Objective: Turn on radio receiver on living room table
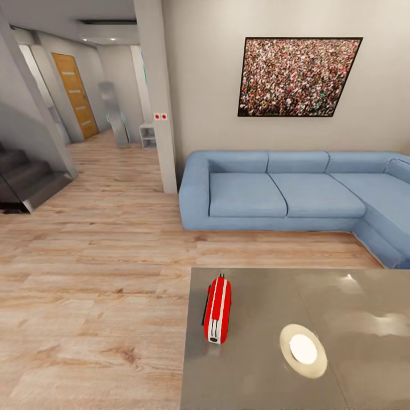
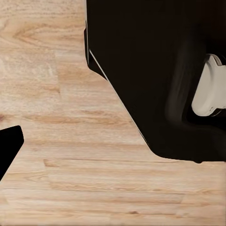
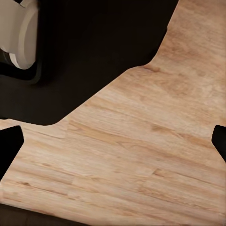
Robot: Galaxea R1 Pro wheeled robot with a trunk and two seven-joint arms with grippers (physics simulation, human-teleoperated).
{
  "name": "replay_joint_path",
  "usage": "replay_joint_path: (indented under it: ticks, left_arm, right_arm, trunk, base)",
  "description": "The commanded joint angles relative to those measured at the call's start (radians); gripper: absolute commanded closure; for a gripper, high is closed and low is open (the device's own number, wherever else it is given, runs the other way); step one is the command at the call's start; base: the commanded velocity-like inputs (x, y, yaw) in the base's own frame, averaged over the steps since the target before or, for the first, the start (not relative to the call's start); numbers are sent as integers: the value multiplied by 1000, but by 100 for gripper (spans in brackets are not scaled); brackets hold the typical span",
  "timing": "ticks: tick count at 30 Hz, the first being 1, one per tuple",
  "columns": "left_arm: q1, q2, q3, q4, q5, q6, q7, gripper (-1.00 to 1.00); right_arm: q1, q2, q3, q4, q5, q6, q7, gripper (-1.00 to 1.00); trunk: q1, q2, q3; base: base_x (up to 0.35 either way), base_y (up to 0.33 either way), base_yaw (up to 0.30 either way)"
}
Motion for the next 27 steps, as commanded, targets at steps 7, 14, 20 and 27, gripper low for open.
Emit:
replay_joint_path:
  ticks: [7, 14, 20, 27]
  left_arm:
    - [0, 0, 0, 0, 0, 0, 0, -100]
    - [0, 0, 0, 0, 0, 0, 0, -100]
    - [0, 0, 0, 0, 0, 0, 0, -100]
    - [0, 0, 0, 0, 0, 0, 0, -100]
  right_arm:
    - [0, 0, 0, 0, 0, 0, 0, -100]
    - [0, 0, 0, 0, 0, 0, 0, -100]
    - [0, 0, 0, 0, 0, 0, 0, -100]
    - [0, 0, 0, 0, 0, 0, 0, -100]
  trunk:
    - [0, 0, -12]
    - [0, 0, -23]
    - [0, 0, -33]
    - [0, 0, -44]
  base:
    - [0, 0, 0]
    - [0, 0, 0]
    - [0, 0, 0]
    - [0, 0, 0]
